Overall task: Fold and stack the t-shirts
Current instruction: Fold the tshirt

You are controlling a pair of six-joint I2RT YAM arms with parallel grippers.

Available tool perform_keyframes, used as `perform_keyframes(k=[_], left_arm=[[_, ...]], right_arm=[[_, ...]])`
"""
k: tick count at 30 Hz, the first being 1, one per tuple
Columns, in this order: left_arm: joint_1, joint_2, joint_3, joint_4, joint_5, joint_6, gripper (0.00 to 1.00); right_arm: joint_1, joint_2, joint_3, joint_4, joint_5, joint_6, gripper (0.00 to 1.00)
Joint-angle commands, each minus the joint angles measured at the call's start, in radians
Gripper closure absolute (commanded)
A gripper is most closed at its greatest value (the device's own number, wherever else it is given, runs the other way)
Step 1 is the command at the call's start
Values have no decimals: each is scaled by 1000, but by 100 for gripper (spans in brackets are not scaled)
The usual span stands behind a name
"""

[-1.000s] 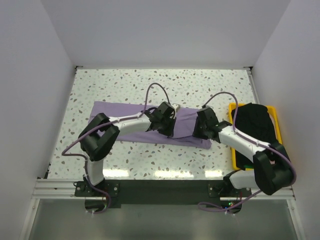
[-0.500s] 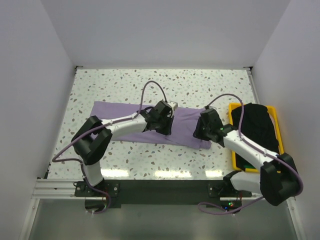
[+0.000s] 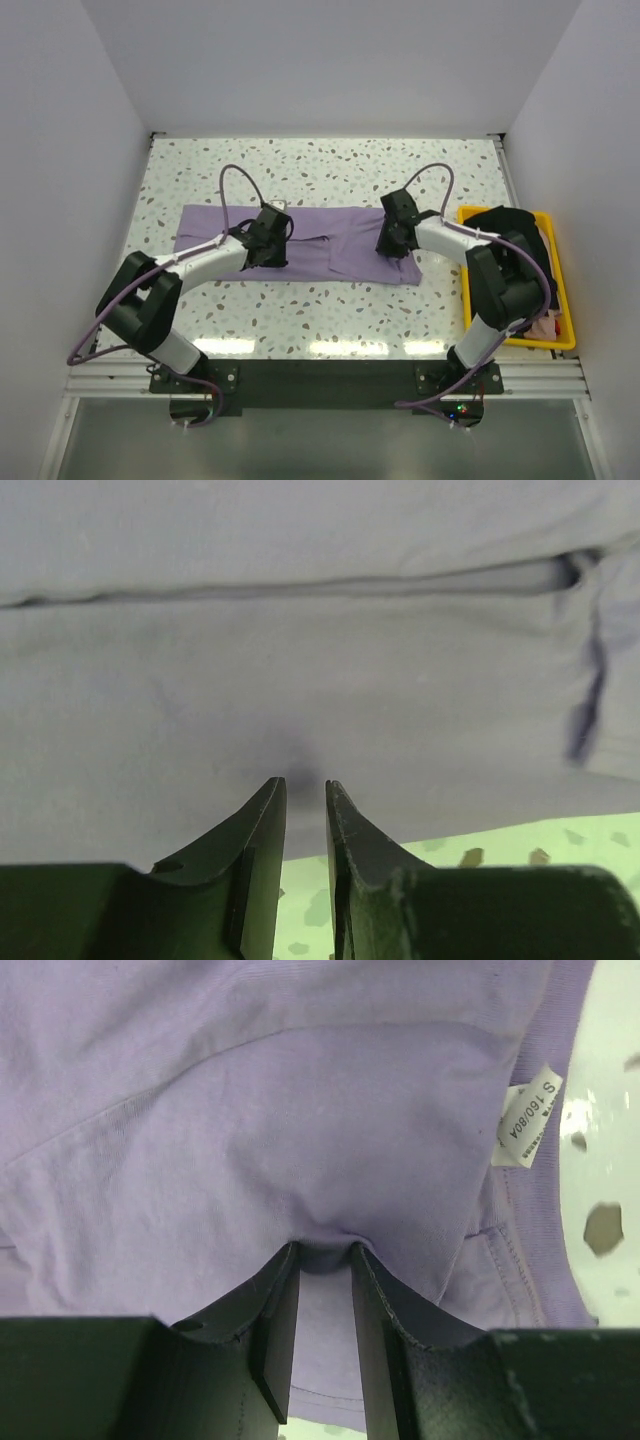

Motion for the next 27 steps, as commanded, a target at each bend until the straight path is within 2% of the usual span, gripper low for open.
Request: perform_keyframes(k=[1,5,12,18,21,27], left_arm=[[6,30,-17,23,-109,-43,72],[8,65,-11,24,-135,-62,73],[2,84,-36,67,-60,-82,73],[-73,107,-53,102,7,-138,74],[-107,105,-10,107,30,-166,74],[-44,12,108,-54,-106,-83,67]], right_arm=[[-29,79,75,11,32,-20,68],[-57,163,168,-11,29,-51,68],[-100,337,415,-111,33,-123,67],[-118,495,684,-207,76,-192,66],[-131,575,822,-290,87,-223,66],[-132,607,883,-273,78,-272,61]])
